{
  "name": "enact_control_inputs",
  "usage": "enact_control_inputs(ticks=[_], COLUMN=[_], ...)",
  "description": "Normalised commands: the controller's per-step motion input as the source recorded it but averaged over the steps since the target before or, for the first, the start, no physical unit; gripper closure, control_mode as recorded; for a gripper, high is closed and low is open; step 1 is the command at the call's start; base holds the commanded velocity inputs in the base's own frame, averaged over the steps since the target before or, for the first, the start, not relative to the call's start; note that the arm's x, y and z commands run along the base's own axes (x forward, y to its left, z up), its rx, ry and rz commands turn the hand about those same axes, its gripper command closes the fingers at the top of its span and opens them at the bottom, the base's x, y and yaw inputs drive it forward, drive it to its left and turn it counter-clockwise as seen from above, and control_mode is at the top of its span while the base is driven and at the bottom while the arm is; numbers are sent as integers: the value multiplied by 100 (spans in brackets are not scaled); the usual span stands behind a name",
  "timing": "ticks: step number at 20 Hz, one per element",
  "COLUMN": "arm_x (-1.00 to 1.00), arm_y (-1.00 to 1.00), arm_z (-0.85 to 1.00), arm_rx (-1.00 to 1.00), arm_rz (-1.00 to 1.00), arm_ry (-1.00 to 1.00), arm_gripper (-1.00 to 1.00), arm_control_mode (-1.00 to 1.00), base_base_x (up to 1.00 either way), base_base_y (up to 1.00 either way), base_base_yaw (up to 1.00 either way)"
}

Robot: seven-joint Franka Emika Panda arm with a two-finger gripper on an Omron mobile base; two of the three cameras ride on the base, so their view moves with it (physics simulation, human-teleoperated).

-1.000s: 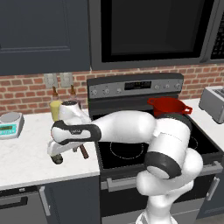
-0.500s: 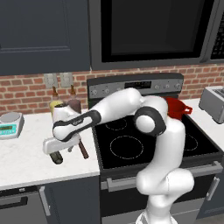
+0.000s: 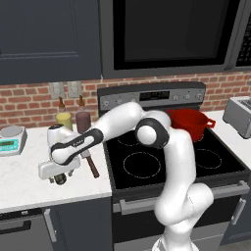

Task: Put the cucumber and squash in the pot. Retrieve the spatula and lightly stir the vegetables in the pot.

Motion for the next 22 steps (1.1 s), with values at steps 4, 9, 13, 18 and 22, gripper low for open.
enact_control_inputs(ticks=[4, 9, 13, 18, 22], arm_x=[-9, -50, -62, -77, -83], arm_y=[-1, -13, -25, -63, -96], arm_z=[-17, -2, 0, 50, 98], arm_rx=[0, 0, 0, 0, 0], arm_rz=[-6, -5, -2, 1, 10], arm_ry=[-1, -6, -7, -23, -30], arm_gripper=[-100, 100, 100, 100, 100], arm_control_mode=[-100, -100, -100, -100, -100], base_base_x=[0, 0, 0, 0, 0], base_base_y=[0, 0, 0, 0, 0], base_base_yaw=[0, 0, 0, 0, 0])
